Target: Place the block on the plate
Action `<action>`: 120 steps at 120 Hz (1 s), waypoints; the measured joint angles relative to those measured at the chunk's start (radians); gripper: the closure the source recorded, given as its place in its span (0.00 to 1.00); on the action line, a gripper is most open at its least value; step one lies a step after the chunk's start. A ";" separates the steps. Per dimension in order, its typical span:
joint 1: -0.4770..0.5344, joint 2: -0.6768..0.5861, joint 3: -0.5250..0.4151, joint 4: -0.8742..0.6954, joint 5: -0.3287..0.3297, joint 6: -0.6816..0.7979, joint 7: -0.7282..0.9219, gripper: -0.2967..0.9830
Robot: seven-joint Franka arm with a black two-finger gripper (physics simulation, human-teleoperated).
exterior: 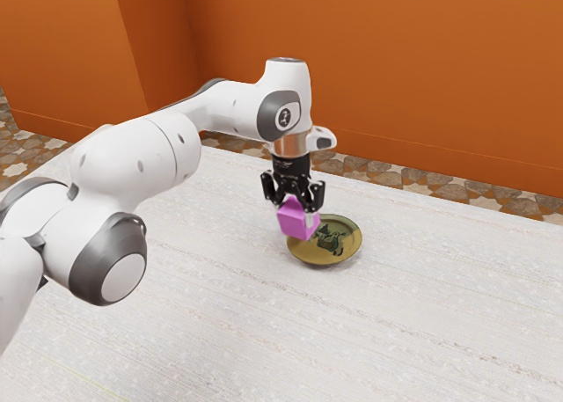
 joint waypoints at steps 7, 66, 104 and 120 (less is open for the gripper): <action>0.000 -0.001 -0.001 0.000 -0.002 0.007 0.000 0.42; -0.001 -0.052 -0.007 -0.010 -0.004 0.040 0.006 0.25; -0.006 -0.440 -0.079 -0.304 0.049 0.065 0.005 0.24; -0.007 -0.649 -0.079 -0.467 0.065 0.031 0.003 0.23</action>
